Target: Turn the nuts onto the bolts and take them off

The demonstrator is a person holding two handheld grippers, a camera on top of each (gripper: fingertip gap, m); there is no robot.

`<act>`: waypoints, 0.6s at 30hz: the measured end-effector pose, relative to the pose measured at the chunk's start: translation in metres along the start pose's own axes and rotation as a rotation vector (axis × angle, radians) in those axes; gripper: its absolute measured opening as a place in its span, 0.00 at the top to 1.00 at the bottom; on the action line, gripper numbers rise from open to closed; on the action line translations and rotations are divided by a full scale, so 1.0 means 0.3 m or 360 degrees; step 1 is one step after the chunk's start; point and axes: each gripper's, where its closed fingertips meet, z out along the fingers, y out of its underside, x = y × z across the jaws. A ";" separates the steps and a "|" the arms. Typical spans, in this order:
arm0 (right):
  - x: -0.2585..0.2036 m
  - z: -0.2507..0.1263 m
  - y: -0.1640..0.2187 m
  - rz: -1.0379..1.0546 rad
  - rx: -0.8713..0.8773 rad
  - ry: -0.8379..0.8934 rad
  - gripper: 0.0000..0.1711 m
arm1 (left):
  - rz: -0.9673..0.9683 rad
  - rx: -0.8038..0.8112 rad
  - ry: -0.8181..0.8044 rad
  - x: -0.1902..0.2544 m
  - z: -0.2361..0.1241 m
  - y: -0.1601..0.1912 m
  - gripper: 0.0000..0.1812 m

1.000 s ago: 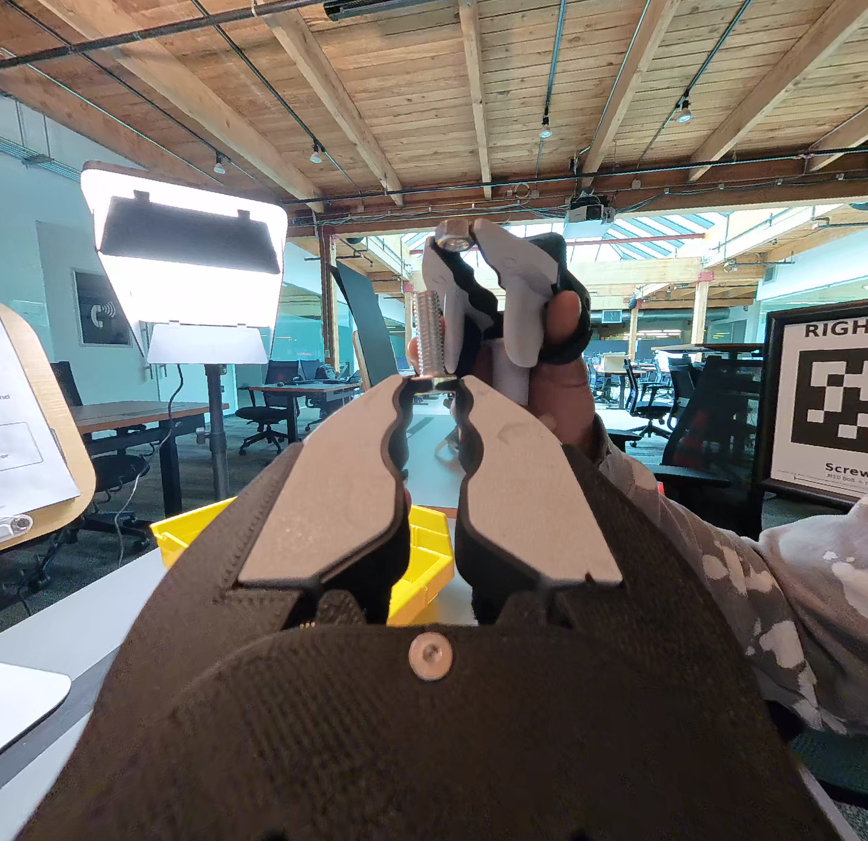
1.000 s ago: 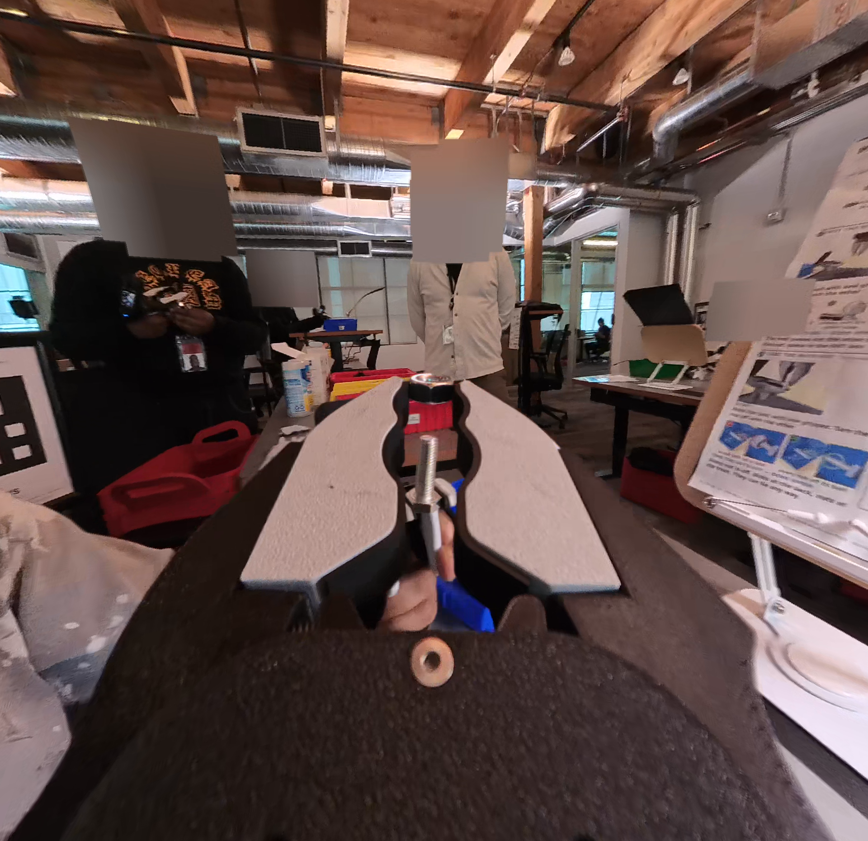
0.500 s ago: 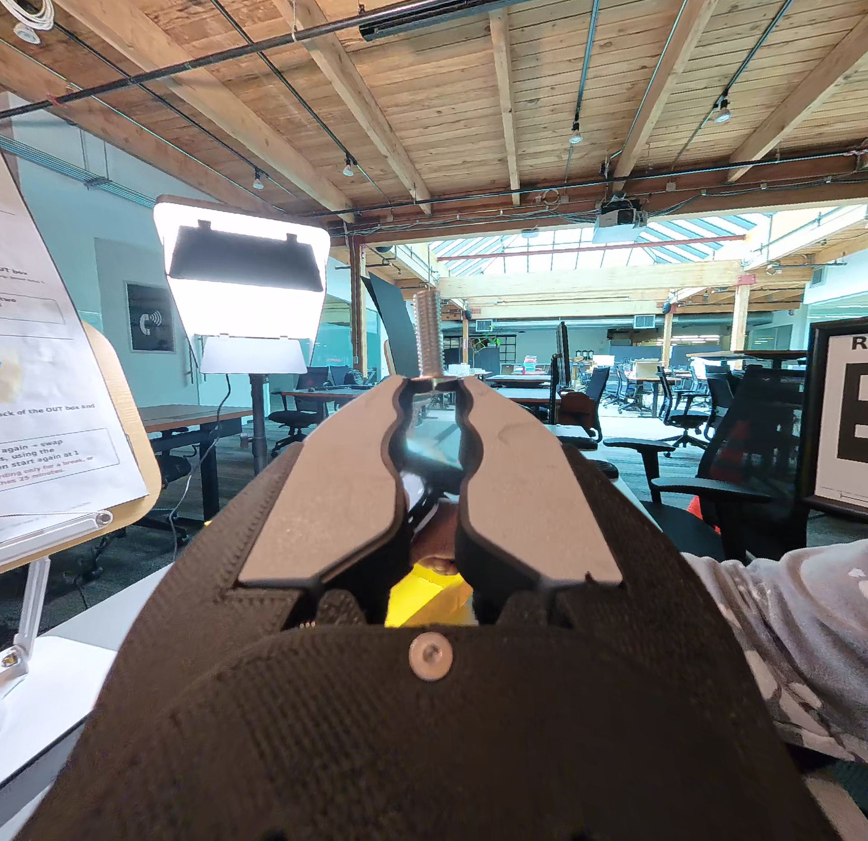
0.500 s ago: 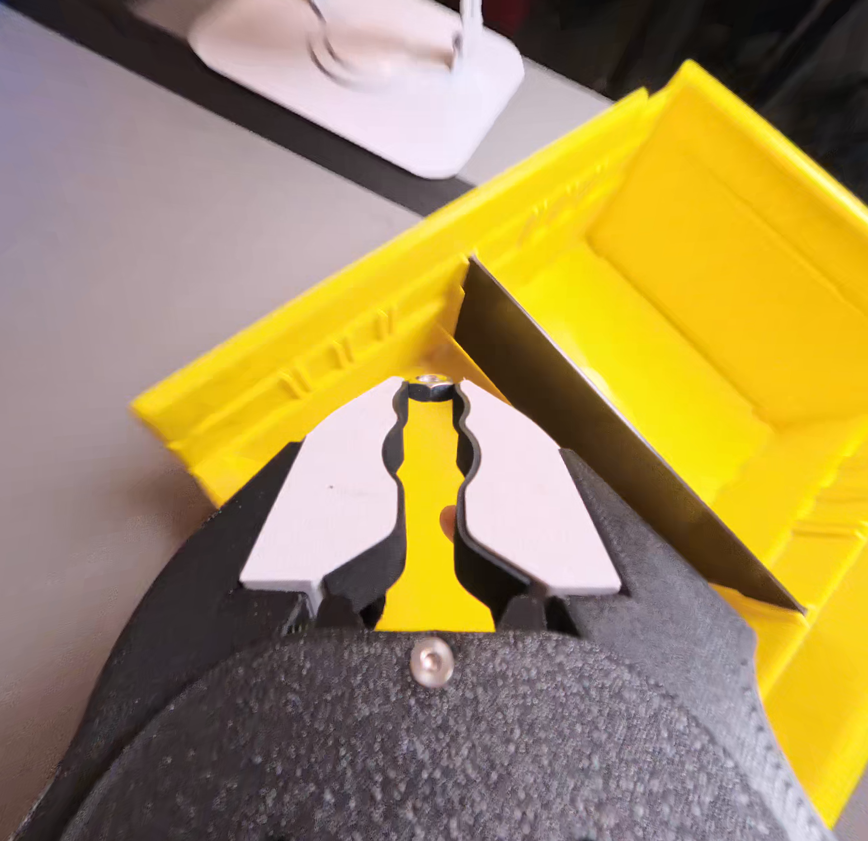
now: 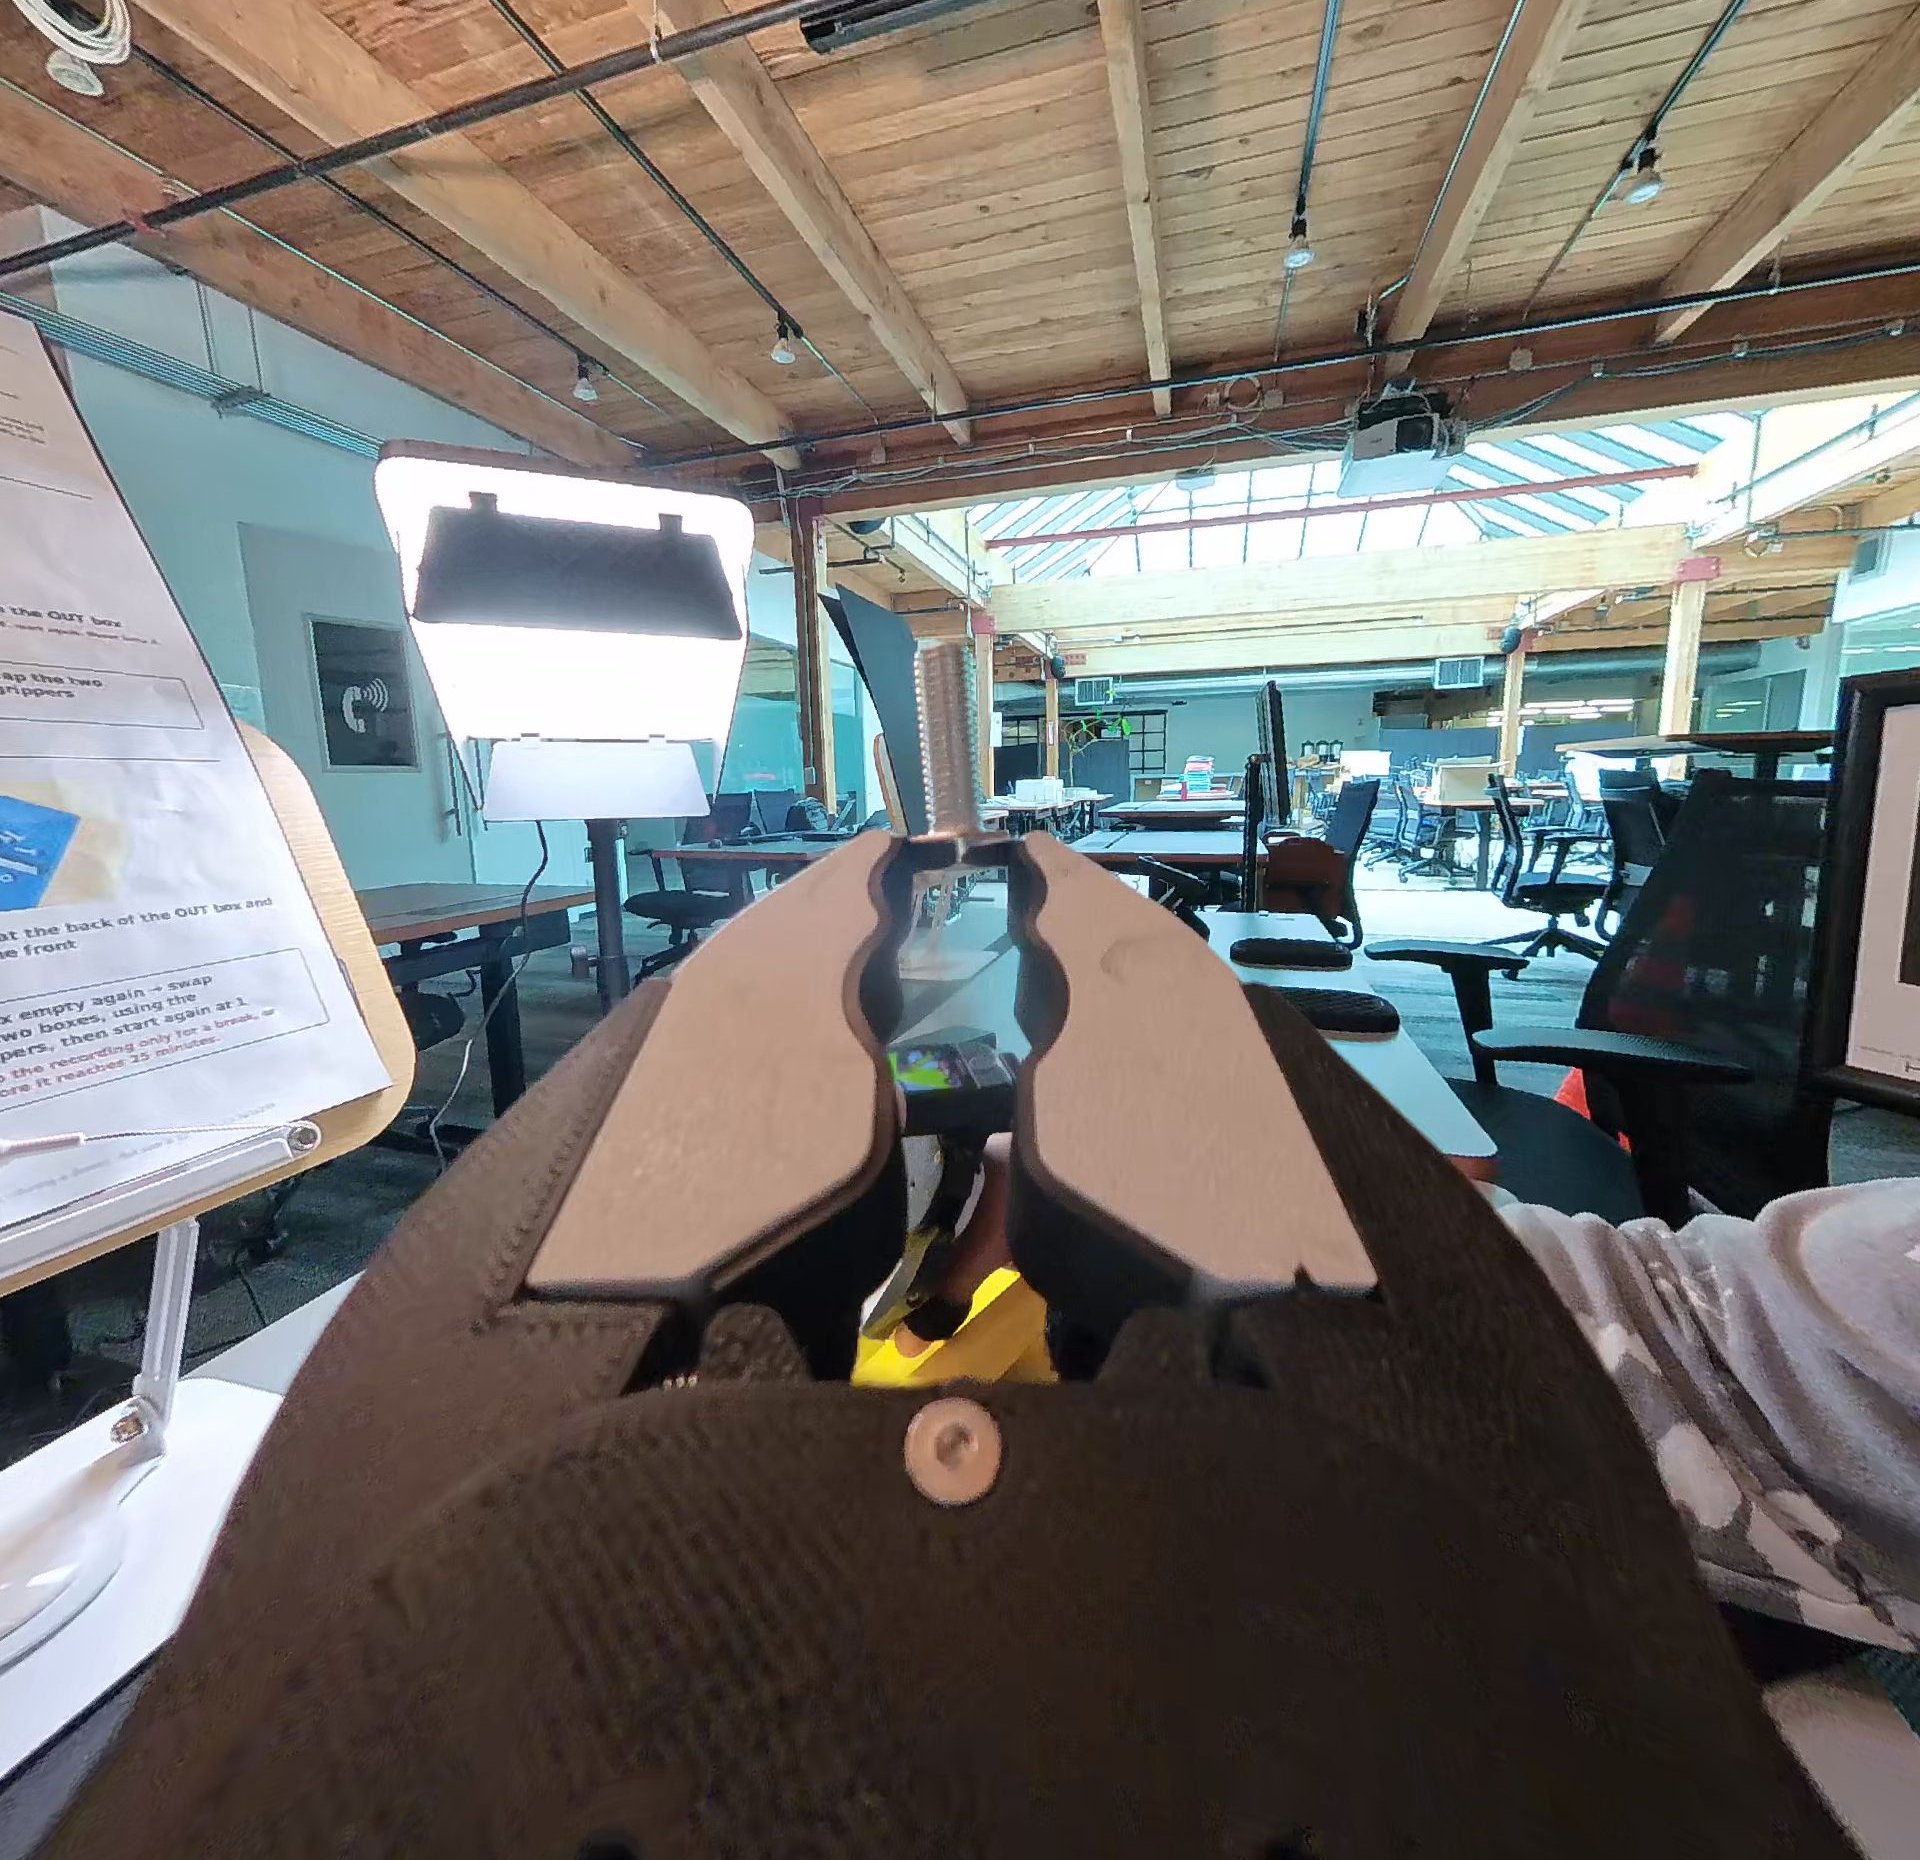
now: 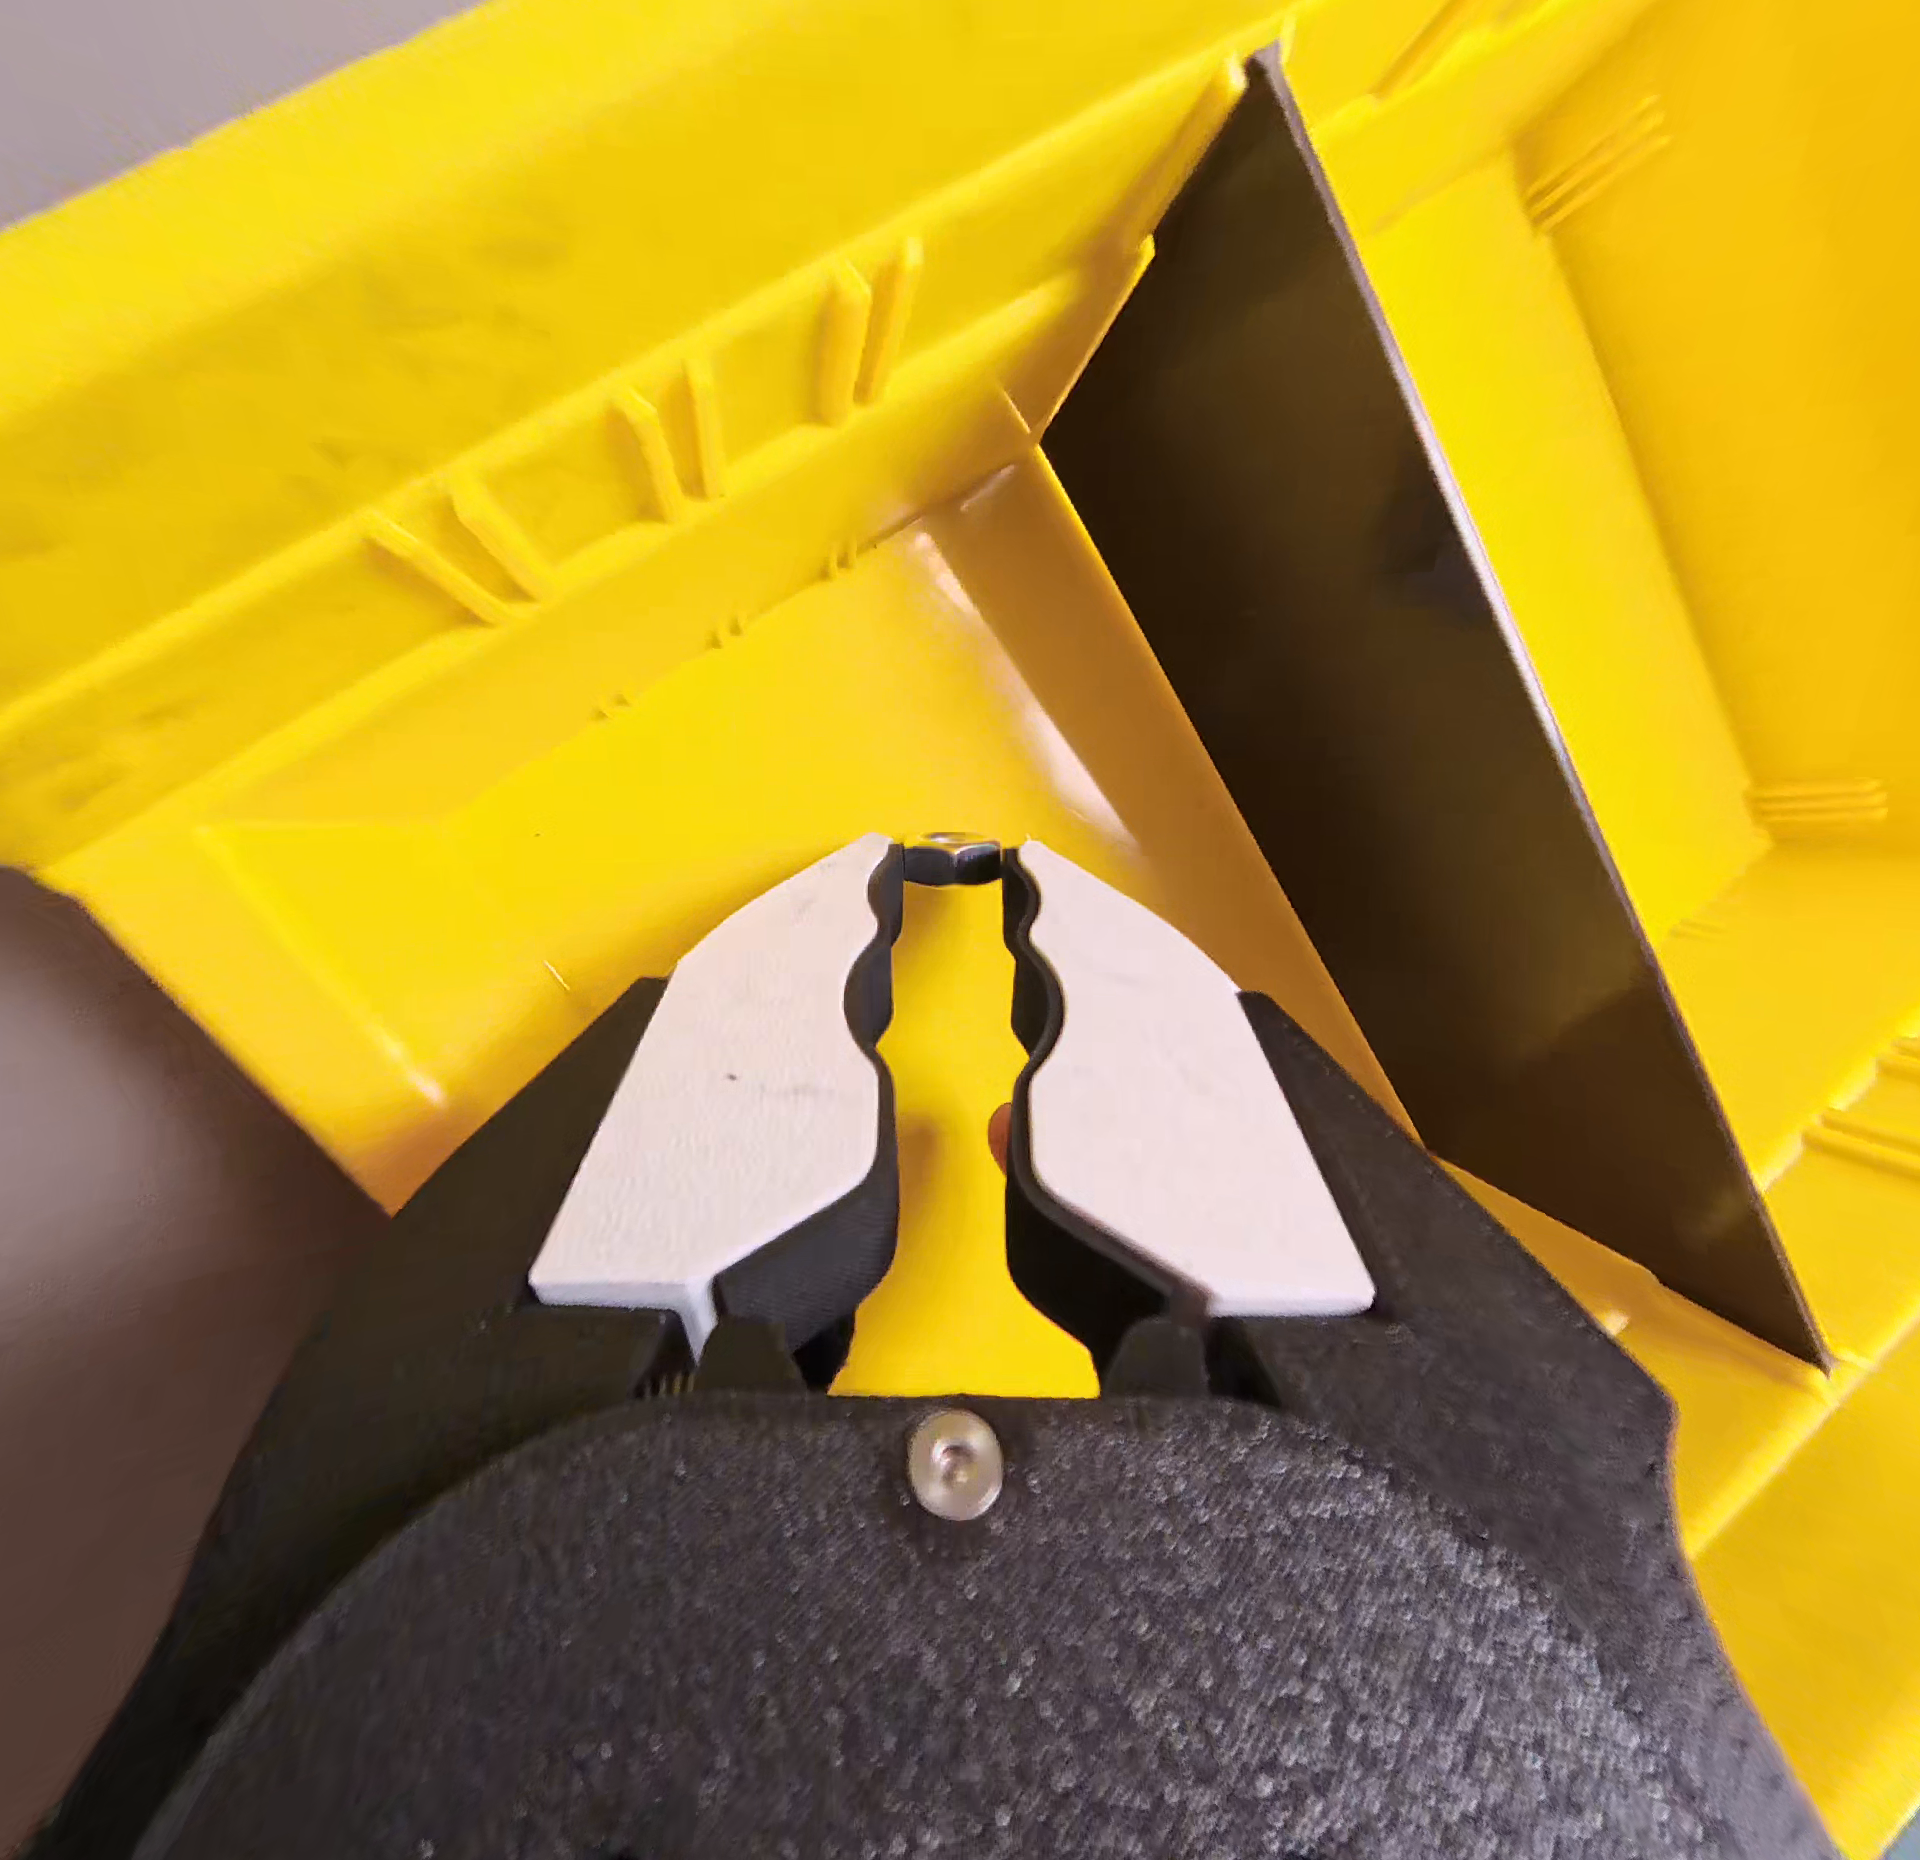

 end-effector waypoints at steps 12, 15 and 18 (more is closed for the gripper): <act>-0.161 -0.529 -0.334 -0.0397 0.1128 -0.0146 0.83 | -0.0160 -0.0660 -0.0027 -0.096 -0.025 0.179 0.90; -0.318 -0.671 -0.377 -0.0754 0.1308 -0.0146 0.84 | -0.0215 -0.0950 -0.0019 -0.111 -0.059 0.267 0.90; -0.445 -0.672 -0.380 -0.1148 0.1231 -0.0085 0.84 | -0.0294 -0.1179 0.0017 -0.103 -0.089 0.351 0.90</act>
